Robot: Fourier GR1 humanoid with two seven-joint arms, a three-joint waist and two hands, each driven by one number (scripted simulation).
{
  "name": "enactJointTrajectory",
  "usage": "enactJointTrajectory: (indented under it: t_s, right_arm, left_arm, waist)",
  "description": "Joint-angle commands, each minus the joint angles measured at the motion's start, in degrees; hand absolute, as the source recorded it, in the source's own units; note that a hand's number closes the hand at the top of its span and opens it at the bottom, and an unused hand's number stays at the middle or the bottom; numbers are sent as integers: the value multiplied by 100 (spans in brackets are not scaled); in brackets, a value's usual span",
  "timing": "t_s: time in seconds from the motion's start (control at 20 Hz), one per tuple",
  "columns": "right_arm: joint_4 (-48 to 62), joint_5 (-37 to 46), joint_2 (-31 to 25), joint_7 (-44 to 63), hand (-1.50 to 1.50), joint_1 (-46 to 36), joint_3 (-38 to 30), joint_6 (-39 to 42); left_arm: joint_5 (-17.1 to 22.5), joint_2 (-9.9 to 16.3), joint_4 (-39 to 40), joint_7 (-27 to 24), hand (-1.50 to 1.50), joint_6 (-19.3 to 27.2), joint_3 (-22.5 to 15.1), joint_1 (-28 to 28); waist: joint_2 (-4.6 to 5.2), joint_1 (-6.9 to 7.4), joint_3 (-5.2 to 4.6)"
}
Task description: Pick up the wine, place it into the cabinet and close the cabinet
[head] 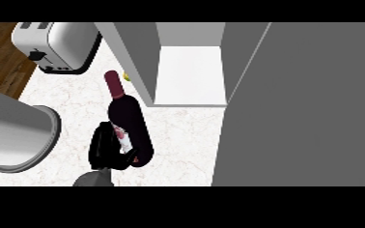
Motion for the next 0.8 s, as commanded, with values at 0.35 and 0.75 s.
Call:
enactJointTrajectory:
  t_s: [0.35, 0.75]
  right_arm:
    - [-255, -206, 7, 301, -150, -181, -16, -86]
    - [-396, -974, -234, 153, -150, 331, -571, 347]
  left_arm:
    - [739, -79, -1584, 623, 150, 1815, -1837, 451]
    - [1405, -79, -1299, 563, 150, 2806, -2288, -113]
  waist:
    - [12, -33, -4]
    - [16, -65, -2]
